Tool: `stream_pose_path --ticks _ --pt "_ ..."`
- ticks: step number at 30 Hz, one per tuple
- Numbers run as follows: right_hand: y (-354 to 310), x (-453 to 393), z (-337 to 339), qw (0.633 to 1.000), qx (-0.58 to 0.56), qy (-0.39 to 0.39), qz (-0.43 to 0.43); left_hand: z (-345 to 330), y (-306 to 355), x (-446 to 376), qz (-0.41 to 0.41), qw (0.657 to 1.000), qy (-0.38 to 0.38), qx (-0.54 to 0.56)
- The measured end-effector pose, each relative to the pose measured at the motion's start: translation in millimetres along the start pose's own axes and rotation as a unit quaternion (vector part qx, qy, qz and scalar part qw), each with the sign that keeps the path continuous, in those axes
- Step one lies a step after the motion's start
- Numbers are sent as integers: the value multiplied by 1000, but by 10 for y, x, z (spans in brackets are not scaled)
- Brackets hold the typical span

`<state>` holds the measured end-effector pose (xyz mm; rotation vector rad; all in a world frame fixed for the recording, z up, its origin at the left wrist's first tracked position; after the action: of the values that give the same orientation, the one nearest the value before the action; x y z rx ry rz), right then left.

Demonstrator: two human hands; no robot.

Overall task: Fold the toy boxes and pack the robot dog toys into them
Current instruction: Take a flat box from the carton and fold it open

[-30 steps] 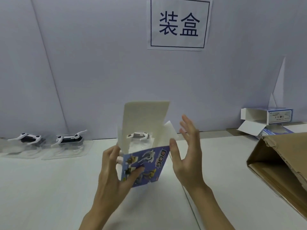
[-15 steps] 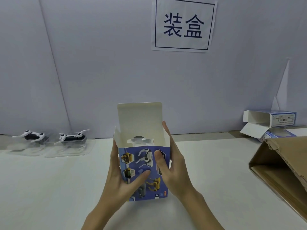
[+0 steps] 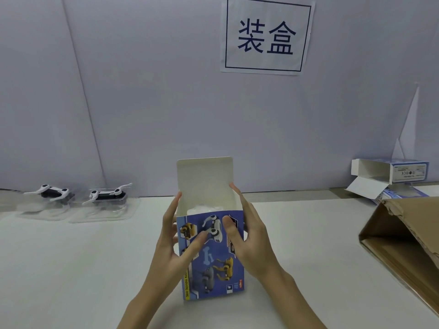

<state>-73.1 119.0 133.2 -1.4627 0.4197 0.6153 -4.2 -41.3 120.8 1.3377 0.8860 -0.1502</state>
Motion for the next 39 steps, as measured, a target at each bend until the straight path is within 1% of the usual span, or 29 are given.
stream_pose_path --ticks 3,7,9,11,13,14,16,18,21,23,26,28,29,32,37,39 --pt "14 2 35 1000 23 1 4 -1 -82 15 18 1000 -8 4" --pt "14 32 23 1000 27 5 8 -36 -109 35 46 998 -13 49" --pt "-54 37 41 999 19 27 32 1 -101 10 51 998 9 39" --pt "-128 31 66 997 7 51 53 53 -31 -41 24 999 34 15" --pt "-144 19 101 996 -4 80 44 84 70 -87 0 999 42 8" --pt "-129 13 110 995 -11 91 31 103 92 -108 1 999 47 5" --pt "-115 14 117 994 -24 110 9 130 80 -136 32 998 54 16" --pt "-155 27 139 990 -43 133 16 116 91 -140 46 997 52 37" --pt "-214 33 171 985 -80 148 34 106 159 -161 34 996 60 63" --pt "-244 26 174 987 -68 140 48 112 150 -180 24 997 59 37" --pt "-256 36 150 990 -52 110 70 86 129 -179 7 999 38 3" --pt "-239 57 136 990 -77 96 73 86 155 -158 -25 999 32 -13" --pt "-200 68 120 990 -95 89 60 83 153 -144 -33 999 28 -14" --pt "-67 73 55 990 -117 72 13 62 75 -109 -17 1000 12 -8" --pt "-11 32 22 992 -110 68 1 37 16 -126 38 998 35 32" --pt "-10 31 22 992 -104 69 -7 36 27 -104 33 998 42 25"
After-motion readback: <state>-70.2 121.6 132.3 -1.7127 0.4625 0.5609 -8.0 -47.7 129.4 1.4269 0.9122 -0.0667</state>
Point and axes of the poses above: each hand's wrist, its own x-axis away from the middle knuckle, its own z-axis out of the back of the hand, y = z × x, the point moved 10 cm from there along -x, towards the middle knuckle, and after that the axes turned 11 degrees about y, right-handed, at the moved point
